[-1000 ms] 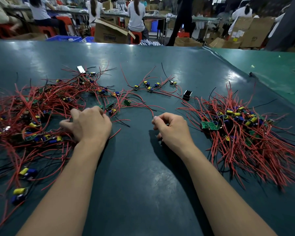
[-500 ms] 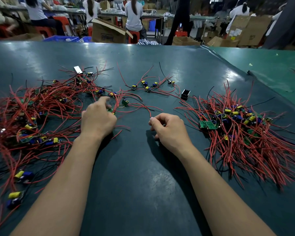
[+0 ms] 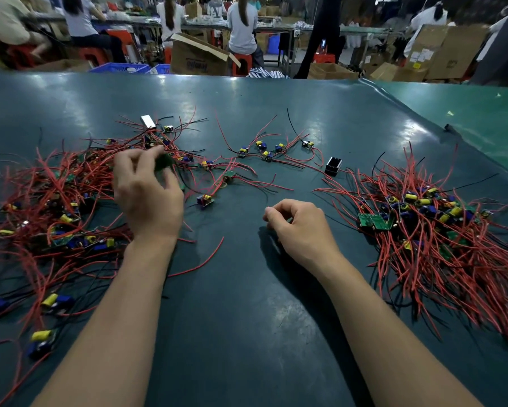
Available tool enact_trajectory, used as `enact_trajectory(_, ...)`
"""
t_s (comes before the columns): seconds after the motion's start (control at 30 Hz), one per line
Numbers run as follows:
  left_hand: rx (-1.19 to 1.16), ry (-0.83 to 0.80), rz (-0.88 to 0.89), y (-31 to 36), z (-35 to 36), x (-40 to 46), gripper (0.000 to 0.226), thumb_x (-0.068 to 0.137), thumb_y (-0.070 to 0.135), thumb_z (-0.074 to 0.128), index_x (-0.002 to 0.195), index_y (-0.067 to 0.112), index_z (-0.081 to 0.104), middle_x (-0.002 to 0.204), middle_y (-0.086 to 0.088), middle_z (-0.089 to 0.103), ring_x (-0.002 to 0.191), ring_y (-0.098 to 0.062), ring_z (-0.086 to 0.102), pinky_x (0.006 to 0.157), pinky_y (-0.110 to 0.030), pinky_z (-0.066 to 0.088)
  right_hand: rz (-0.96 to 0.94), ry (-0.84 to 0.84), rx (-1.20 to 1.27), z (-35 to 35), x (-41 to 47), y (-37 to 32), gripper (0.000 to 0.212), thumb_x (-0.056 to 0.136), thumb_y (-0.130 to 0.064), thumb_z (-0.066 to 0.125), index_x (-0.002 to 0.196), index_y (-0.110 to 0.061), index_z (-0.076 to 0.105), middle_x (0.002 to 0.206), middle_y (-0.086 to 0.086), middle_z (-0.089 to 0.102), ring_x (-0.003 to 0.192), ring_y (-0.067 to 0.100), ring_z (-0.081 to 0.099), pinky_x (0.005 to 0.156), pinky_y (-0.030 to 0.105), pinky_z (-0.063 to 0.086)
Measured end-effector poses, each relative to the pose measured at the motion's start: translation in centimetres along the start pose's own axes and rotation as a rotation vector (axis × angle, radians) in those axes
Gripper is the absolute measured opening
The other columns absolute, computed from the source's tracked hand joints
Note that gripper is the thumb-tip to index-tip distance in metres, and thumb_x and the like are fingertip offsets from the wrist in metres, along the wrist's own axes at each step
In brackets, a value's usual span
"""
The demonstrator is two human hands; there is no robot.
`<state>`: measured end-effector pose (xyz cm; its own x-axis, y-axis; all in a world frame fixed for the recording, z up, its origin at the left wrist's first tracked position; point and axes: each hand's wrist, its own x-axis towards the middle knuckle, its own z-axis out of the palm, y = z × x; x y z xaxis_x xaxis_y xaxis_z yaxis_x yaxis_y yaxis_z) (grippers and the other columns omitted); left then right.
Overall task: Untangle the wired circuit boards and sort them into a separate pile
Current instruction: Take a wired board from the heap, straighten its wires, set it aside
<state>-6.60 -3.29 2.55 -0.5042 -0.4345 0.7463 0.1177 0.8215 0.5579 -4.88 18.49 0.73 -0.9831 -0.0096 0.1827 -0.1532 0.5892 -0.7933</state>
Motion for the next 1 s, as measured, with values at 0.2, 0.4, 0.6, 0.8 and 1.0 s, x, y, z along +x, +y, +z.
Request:
enact_trajectory(0.2,-0.289,0.221,0.269,2.1,-0.3,-0.6,0.012,0.089,0.005,0.066,0.1,0.001,0.064,0.098,-0.017,0.063,0.092,-0.027,0.06,0.087,-0.03,0.047,0.035,-0.009,0.129,-0.1,0.1,-0.3,0.021,0.093,-0.03,0.061,0.08,-0.016,0.07,0.075,0.0,0.071,0.061,0.022,0.066,0.064,0.033,0.053)
enact_trajectory(0.4,-1.106,-0.259,-0.4,7.2,0.4,-3.6,0.027,0.085,-0.007,0.066,0.109,0.004,0.059,0.099,-0.005,0.071,0.09,-0.012,0.068,0.087,-0.029,0.055,0.088,-0.177,0.746,-0.3,0.0,-1.7,0.01,0.096,-0.021,0.061,0.1,-0.017,0.069,0.079,-0.003,0.071,0.048,0.013,0.057,0.037,0.02,0.041)
enact_trajectory(0.6,-1.303,-0.553,-0.658,7.2,1.4,-5.5,0.024,0.083,-0.007,0.064,0.102,0.007,0.059,0.102,-0.009,0.074,0.093,-0.02,0.068,0.078,-0.027,0.055,0.014,-0.171,0.89,-0.9,-0.2,-1.8,0.025,0.091,-0.007,0.065,0.108,-0.025,0.068,0.089,-0.004,0.072,0.062,0.01,0.065,0.043,0.02,0.047)
enact_trajectory(0.8,-1.347,-0.66,-0.717,7.4,1.5,-5.1,0.027,0.069,0.01,0.071,0.096,0.012,0.066,0.081,-0.001,0.074,0.072,-0.014,0.07,0.066,-0.022,0.055,0.015,-0.139,0.845,-0.6,-0.1,-1.7,0.047,0.083,0.006,0.069,0.123,-0.018,0.06,0.081,-0.002,0.064,0.059,0.009,0.061,0.043,0.019,0.044)
enact_trajectory(1.0,-1.328,-0.701,-0.819,6.8,1.6,-5.0,0.029,0.068,0.01,0.074,0.096,0.013,0.069,0.089,-0.008,0.074,0.08,-0.025,0.069,0.07,-0.033,0.056,-0.033,-0.159,0.838,-0.1,-0.2,-1.5,0.051,0.088,0.004,0.066,0.13,-0.023,0.059,0.086,0.005,0.061,0.056,0.01,0.057,0.042,0.019,0.043)
